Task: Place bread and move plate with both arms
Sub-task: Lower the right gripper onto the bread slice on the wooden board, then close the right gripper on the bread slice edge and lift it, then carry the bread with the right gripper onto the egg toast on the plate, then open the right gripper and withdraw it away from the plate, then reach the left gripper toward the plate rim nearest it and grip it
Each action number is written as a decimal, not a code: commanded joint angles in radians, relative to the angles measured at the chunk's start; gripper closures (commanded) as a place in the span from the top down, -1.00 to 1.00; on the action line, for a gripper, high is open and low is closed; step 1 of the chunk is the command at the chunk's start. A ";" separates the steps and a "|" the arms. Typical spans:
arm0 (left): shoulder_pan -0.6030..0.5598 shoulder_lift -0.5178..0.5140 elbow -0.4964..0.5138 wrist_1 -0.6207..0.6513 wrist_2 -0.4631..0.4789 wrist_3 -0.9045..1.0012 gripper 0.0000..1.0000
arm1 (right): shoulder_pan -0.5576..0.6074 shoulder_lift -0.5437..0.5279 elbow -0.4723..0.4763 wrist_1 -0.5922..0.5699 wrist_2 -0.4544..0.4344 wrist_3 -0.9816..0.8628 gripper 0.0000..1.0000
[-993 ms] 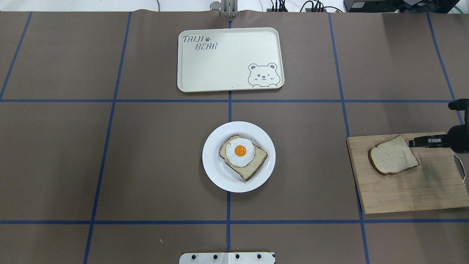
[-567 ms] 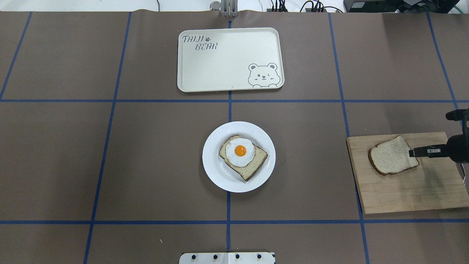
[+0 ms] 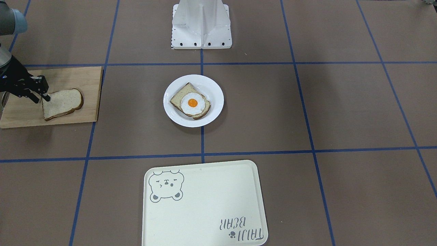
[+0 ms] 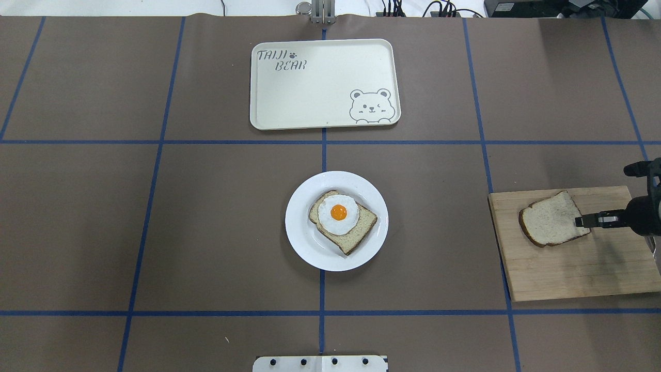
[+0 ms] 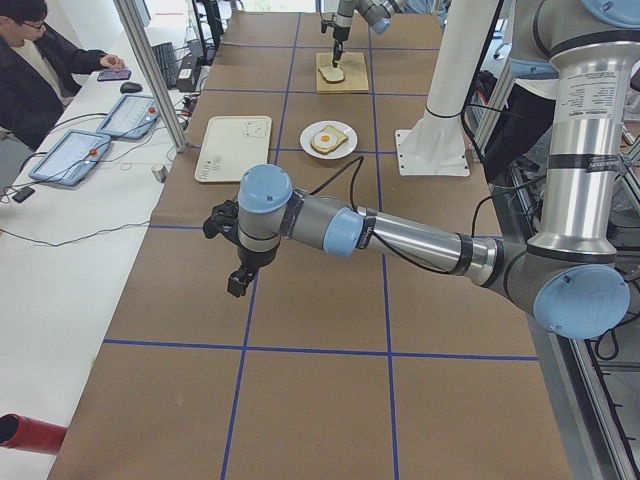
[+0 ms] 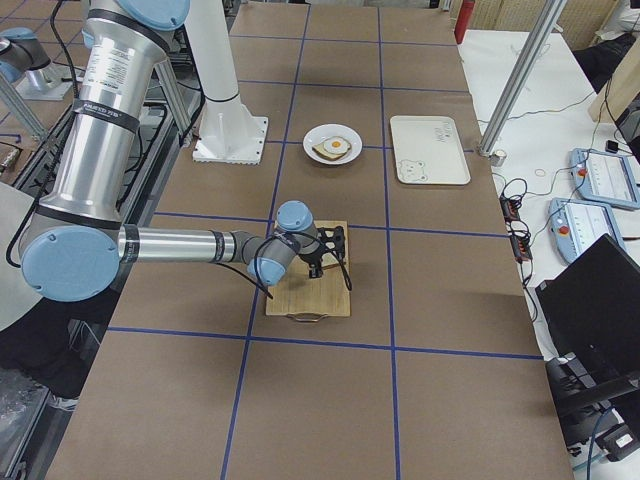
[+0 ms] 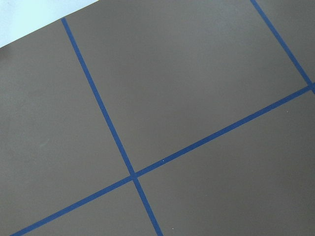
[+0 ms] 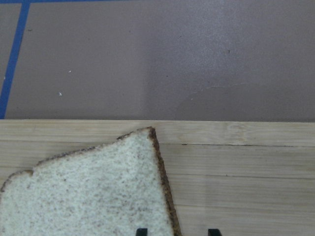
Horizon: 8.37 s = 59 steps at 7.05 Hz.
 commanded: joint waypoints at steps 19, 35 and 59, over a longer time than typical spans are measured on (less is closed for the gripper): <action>-0.002 0.021 -0.008 0.000 -0.002 0.002 0.97 | 0.117 0.170 0.198 0.038 0.151 0.653 -1.00; 0.000 0.021 0.000 0.000 -0.002 0.000 0.97 | -0.637 0.776 0.201 -0.913 -0.925 1.129 1.00; 1.273 -0.385 0.225 -1.043 0.753 -1.972 0.35 | 0.738 0.158 -0.005 -0.920 0.289 -1.061 1.00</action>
